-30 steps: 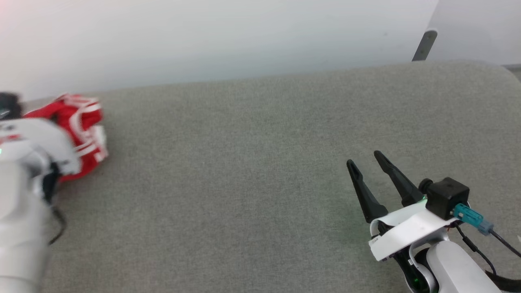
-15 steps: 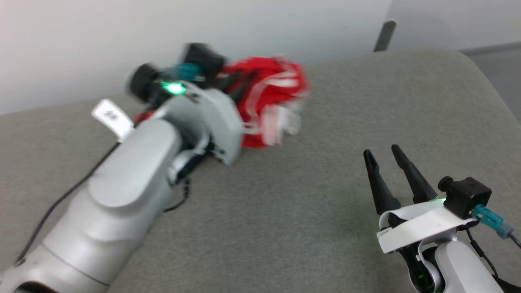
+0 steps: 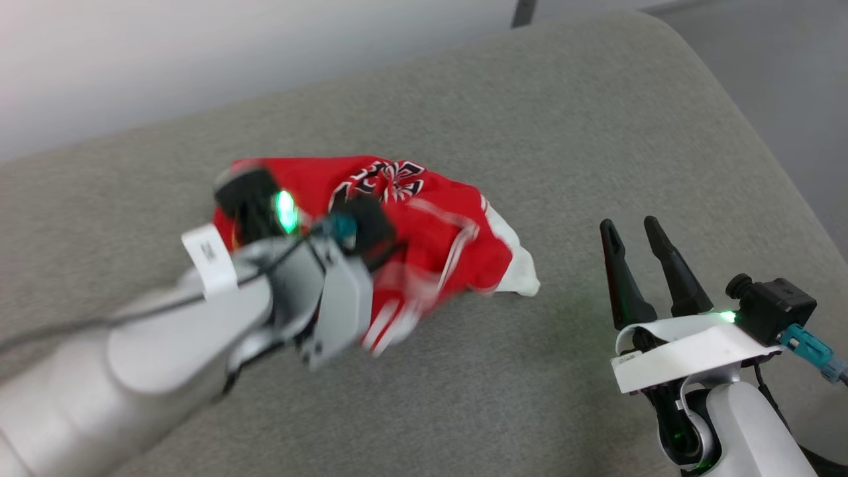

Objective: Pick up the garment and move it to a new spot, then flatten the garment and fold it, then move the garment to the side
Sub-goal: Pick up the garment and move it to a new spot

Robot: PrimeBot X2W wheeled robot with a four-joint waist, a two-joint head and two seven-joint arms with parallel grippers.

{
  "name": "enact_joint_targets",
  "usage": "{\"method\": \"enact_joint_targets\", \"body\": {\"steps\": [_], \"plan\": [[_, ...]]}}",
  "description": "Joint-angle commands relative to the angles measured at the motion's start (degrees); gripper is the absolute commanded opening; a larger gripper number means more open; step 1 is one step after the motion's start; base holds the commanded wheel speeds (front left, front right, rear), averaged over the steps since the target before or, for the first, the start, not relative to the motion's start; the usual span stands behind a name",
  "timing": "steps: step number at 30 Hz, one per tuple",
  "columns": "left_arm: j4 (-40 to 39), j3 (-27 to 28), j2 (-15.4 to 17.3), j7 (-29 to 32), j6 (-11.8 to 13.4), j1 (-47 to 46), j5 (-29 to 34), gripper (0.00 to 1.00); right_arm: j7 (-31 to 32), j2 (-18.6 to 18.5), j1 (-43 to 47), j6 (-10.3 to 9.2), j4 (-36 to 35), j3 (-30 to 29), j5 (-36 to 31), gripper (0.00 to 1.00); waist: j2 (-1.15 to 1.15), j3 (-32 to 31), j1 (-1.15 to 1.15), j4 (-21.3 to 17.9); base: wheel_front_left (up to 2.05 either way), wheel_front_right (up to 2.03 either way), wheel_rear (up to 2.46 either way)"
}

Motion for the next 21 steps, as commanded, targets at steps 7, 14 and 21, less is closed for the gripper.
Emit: {"method": "enact_joint_targets", "body": {"steps": [7,14,21], "plan": [[-2.45,-0.22,3.88,9.80,0.06,4.40,0.07,0.00,-0.05,1.32,-0.33,0.00,-0.12,-0.62,0.73,1.00,0.00,4.00,0.00,-3.37,0.00,0.00,0.00],[3.20,-0.36,2.02,14.70,0.06,5.97,-1.35,0.00,-0.05,1.97,-1.99,0.00,-0.36,-0.07,1.30,1.00,0.00,6.01,0.00,-4.27,0.00,0.00,0.00],[8.82,-0.96,0.62,16.26,0.09,8.47,-2.83,0.00,-0.04,2.27,-2.09,0.00,-0.26,0.28,1.62,1.00,0.00,7.11,0.00,-5.25,0.00,0.00,0.00]]}}
